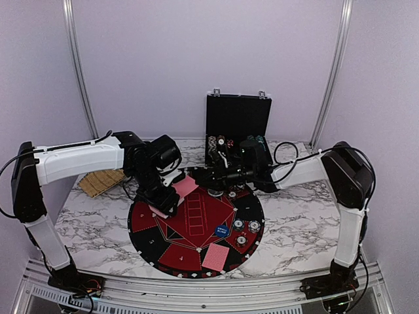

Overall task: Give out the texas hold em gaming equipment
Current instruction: Pick up the poker card from the face-down deck piles, then distribute the poker card in the dealer area.

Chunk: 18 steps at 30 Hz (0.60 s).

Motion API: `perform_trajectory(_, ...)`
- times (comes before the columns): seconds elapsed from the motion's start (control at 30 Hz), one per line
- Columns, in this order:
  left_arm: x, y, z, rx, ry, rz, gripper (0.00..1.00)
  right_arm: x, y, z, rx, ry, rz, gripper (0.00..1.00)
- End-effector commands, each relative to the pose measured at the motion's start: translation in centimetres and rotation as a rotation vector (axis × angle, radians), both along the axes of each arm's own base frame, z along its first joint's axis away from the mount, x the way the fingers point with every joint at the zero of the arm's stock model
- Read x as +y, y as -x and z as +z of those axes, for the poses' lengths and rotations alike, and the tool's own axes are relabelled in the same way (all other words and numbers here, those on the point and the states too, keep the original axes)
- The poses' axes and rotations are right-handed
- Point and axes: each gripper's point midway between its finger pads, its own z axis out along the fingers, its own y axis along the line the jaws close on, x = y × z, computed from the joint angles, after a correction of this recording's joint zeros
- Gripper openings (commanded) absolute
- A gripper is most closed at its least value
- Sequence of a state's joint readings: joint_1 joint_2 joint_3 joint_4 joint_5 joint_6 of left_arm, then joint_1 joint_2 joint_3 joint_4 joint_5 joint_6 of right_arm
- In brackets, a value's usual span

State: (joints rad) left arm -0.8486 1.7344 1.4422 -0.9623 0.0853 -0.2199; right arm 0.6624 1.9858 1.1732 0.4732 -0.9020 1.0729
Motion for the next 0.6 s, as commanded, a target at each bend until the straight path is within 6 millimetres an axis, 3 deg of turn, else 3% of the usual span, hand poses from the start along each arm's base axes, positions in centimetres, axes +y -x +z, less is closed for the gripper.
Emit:
perform_trajectory(0.0, 0.2, -0.3, 1.1, -0.034, 0.027, 0.004, 0.41, -0.9, -0.5, 3.2, -0.050, -0.066, -0.013, 0.00)
perform_trajectory(0.57, 0.3, -0.2, 1.2, -0.035, 0.030, 0.008, 0.41, -3.1, -1.9, 3.4, -0.051, -0.074, -0.073, 0.00)
